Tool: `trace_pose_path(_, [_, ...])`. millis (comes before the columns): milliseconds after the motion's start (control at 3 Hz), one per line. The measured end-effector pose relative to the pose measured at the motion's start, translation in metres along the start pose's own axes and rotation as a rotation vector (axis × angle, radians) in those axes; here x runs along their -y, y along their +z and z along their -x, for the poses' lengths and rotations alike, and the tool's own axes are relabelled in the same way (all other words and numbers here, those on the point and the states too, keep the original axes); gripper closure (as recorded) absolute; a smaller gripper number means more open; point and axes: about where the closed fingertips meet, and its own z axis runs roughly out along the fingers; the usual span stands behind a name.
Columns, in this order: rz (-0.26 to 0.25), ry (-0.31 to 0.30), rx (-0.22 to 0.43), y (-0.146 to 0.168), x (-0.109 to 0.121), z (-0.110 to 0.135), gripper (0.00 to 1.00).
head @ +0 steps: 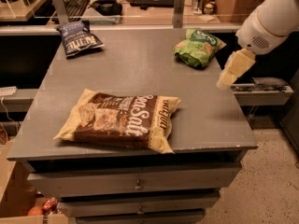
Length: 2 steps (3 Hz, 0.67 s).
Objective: Move green rice chip bag near brown chip bag
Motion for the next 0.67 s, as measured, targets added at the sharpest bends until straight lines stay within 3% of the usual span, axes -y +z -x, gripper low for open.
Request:
trace_pose_path(333, [-0.089,0.106,0.054,0.041,0.060,0.015,0.00])
trace_pose_path(667, [-0.169,0.254,0.144,0.080,0.114,0.040,0.00])
